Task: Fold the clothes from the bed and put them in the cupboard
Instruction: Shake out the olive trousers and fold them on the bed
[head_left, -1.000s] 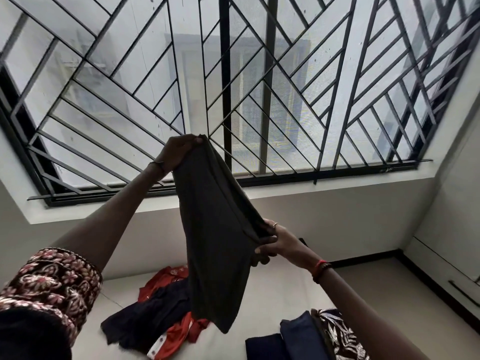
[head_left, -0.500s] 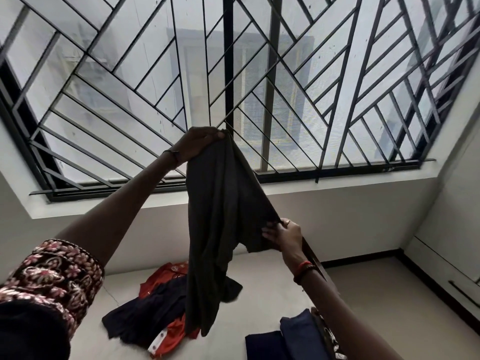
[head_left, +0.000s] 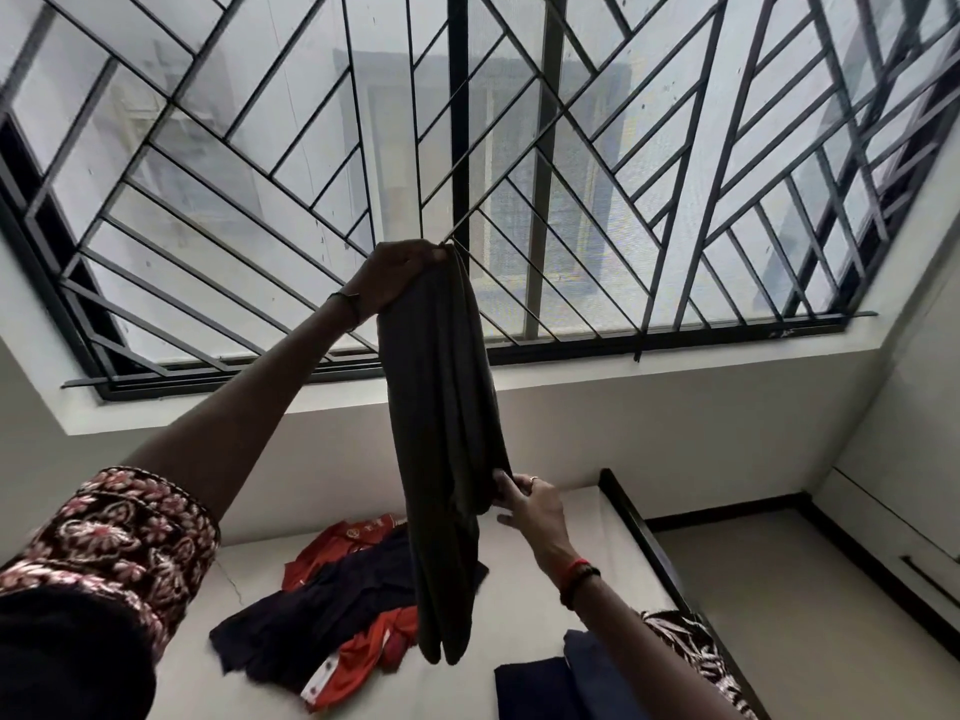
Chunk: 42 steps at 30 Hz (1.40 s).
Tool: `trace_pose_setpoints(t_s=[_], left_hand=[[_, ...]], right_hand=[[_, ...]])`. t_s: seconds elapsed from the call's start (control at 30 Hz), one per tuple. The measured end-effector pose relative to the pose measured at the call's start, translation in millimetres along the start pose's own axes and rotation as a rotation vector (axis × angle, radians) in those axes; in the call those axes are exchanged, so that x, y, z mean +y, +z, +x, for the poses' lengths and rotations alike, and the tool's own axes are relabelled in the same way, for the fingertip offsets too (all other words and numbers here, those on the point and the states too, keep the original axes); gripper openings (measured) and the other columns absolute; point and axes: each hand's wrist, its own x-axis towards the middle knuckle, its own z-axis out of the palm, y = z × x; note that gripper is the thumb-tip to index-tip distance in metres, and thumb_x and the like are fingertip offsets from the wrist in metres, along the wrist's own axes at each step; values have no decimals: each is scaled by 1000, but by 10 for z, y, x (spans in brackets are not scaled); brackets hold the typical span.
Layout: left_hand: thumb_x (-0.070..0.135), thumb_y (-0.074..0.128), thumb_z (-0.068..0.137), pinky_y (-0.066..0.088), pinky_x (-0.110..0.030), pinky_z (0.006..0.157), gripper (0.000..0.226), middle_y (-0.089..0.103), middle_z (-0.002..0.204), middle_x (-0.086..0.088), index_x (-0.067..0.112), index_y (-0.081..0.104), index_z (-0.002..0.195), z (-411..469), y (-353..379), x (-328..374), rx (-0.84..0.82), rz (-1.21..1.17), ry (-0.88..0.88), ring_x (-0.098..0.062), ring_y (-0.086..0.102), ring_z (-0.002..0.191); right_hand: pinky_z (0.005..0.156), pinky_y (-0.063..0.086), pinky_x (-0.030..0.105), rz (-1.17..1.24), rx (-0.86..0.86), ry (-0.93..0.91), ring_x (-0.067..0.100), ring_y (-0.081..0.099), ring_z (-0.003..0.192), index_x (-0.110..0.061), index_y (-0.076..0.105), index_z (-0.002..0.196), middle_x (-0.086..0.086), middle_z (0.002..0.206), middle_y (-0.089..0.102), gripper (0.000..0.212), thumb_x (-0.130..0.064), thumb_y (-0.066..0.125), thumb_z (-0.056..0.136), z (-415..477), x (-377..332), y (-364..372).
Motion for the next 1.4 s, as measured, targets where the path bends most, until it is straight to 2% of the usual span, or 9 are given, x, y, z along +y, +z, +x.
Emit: trace_pose_setpoints(t_s=[0.1, 0.33, 0.57, 0.67, 0.9, 1.0, 1.13, 1.27, 1.4], left_hand=[[20, 56, 94, 41, -10, 65, 17, 61, 60, 25, 26, 65, 80, 15, 20, -18, 0, 0, 2, 12, 50, 62], [19, 54, 95, 40, -5, 62, 18, 62, 61, 27, 26, 64, 82, 45, 1, 57, 11, -18, 3, 16, 51, 62], [19, 54, 95, 37, -7, 58, 20, 57, 54, 24, 21, 60, 76, 68, -64, 16, 38, -9, -2, 11, 49, 56], [18, 54, 95, 37, -5, 58, 16, 58, 54, 26, 17, 61, 80, 63, -143, -69, 50, 22, -1, 13, 48, 55], [14, 52, 95, 41, -14, 75, 18, 67, 77, 21, 18, 68, 88, -122, -529, -571, 112, 208, -29, -5, 54, 86], [16, 51, 96, 42, -35, 89, 24, 68, 107, -13, 3, 67, 108, -246, -572, -802, 171, 326, -74, -23, 59, 104], [21, 52, 96, 39, -39, 85, 26, 61, 108, -22, 5, 68, 108, -361, -492, -988, 200, 437, -125, -37, 56, 105], [30, 54, 94, 38, -40, 90, 30, 60, 116, -17, 9, 69, 109, -460, -408, -1093, 284, 543, -241, -35, 53, 113], [26, 51, 96, 43, -33, 76, 30, 64, 100, -26, 2, 68, 101, -517, -288, -1089, 271, 430, -293, -33, 63, 95]], right_hand=[[78, 53, 27, -121, -40, -69, 6, 64, 90, -29, 63, 103, -10, 98, 70, 31, -46, 72, 79, 12, 45, 40], [91, 45, 14, -193, 42, -120, 9, 61, 103, -21, 53, 126, -8, 116, 63, 61, -17, 81, 72, 100, 32, 71], [66, 47, 7, -147, 83, -160, -6, 64, 74, -18, 65, 106, -6, 92, 69, 41, 0, 77, 72, 156, -1, 84], [72, 51, 23, -189, 69, -179, 3, 65, 72, -17, 71, 91, 0, 81, 72, 25, -2, 76, 72, 235, 5, -56], [64, 54, 15, -173, -6, -159, 4, 65, 61, 6, 70, 99, -7, 64, 71, 22, 3, 72, 77, 495, -297, -779], [66, 57, 17, -235, -43, -180, 5, 66, 60, 11, 68, 101, -5, 64, 71, 23, 3, 69, 79, 644, -552, -1024], [59, 54, 13, -312, -122, -178, 1, 63, 52, 16, 59, 111, -4, 61, 68, 26, 11, 59, 85, 756, -888, -1219], [62, 50, 9, -524, -102, -269, 3, 61, 60, 13, 66, 102, 16, 83, 66, 20, 6, 64, 84, 846, -1120, -1336], [71, 41, 15, -774, -58, -389, 15, 53, 82, 5, 73, 92, -5, 76, 54, 16, 0, 73, 77, 870, -1264, -1321]])
